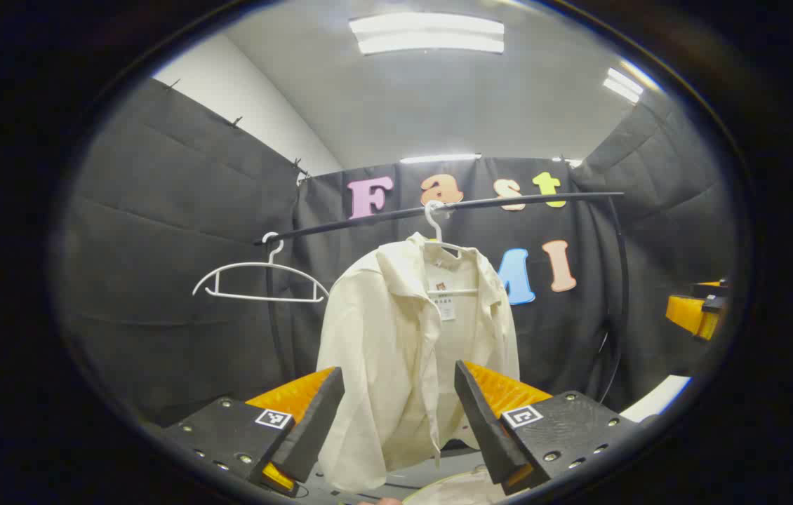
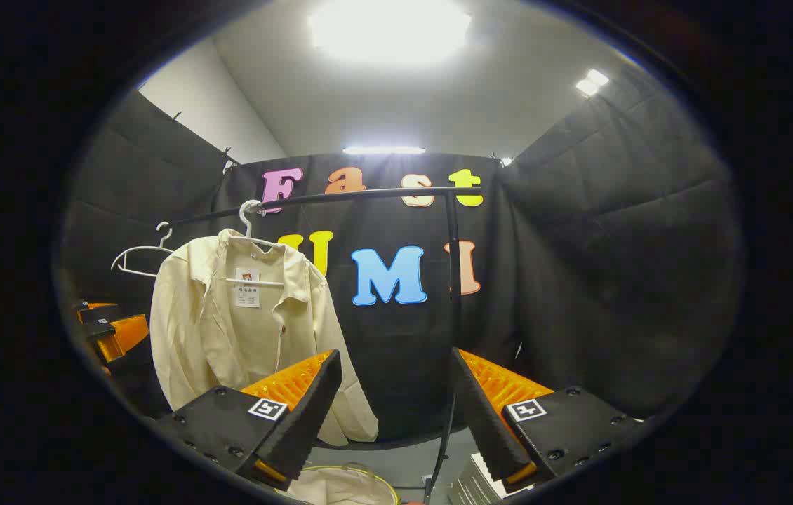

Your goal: Grasp the clothes on the hanger with both hands and then place them into the laundry hamper below.

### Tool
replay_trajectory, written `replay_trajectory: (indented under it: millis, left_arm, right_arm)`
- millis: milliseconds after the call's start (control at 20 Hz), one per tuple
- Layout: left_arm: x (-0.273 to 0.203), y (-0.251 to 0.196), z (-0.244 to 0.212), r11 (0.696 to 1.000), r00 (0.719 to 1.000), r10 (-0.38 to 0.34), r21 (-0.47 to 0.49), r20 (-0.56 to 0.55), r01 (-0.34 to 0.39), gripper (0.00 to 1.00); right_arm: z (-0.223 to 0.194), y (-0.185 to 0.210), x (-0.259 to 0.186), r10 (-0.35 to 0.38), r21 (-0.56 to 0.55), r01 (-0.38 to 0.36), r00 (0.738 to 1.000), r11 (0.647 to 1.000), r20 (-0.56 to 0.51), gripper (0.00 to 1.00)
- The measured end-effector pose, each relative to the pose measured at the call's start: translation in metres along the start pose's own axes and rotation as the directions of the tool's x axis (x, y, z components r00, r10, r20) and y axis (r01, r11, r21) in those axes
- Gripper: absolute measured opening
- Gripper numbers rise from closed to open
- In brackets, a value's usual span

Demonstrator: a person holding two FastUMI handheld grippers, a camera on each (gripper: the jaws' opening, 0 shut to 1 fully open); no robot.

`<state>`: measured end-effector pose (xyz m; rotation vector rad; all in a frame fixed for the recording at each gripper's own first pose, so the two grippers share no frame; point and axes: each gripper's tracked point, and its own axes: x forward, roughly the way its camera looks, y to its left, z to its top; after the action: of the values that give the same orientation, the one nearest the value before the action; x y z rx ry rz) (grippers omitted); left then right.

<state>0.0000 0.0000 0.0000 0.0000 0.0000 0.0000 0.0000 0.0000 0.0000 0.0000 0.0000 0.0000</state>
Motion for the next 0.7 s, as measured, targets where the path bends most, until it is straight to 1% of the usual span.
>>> replay_trajectory:
  millis: [300, 700]
  left_arm:
    - [-0.01, 0.003, 0.002, 1.0, 1.0, -0.008, 0.003, 0.008, 0.008, 0.93]
    - [-0.019, 0.015, 0.004, 1.0, 1.0, -0.008, 0.013, 0.017, 0.008, 0.94]
  right_arm:
    - [0.003, 0.007, -0.009, 0.005, -0.02, -0.005, 1.0, 1.0, 0.014, 0.96]
    - [0.006, 0.015, -0.018, 0.0, -0.02, 0.001, 1.0, 1.0, 0.022, 0.97]
